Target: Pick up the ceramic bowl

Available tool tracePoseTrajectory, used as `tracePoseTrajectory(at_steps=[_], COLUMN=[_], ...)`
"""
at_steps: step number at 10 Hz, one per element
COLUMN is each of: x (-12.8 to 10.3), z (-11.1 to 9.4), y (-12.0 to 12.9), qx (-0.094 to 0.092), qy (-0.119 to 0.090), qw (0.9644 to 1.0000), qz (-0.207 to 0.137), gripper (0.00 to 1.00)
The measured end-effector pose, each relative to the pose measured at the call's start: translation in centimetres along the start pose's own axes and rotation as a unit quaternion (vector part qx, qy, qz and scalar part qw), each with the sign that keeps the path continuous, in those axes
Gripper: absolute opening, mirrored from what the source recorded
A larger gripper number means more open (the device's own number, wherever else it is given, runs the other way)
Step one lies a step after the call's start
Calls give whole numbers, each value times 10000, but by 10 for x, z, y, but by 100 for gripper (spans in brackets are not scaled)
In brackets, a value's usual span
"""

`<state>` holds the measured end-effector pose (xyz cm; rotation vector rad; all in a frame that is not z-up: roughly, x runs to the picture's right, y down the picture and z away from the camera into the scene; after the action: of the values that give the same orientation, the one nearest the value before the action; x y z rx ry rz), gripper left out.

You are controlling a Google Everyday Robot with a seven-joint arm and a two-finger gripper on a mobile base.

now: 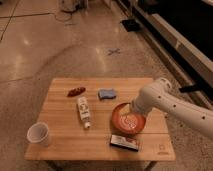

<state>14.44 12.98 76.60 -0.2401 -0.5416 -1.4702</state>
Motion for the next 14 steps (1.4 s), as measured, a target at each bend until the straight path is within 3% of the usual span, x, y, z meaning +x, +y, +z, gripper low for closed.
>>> tracePoseTrajectory(at_steps=[6, 10, 14], x=[1, 7, 6], z=[1, 23, 48], y=[0, 41, 69], qx=[-8, -326, -441], qy=[1, 7, -56], qw=[10000, 9992, 9977], qz=[-4, 246, 514], gripper=[80, 80, 80])
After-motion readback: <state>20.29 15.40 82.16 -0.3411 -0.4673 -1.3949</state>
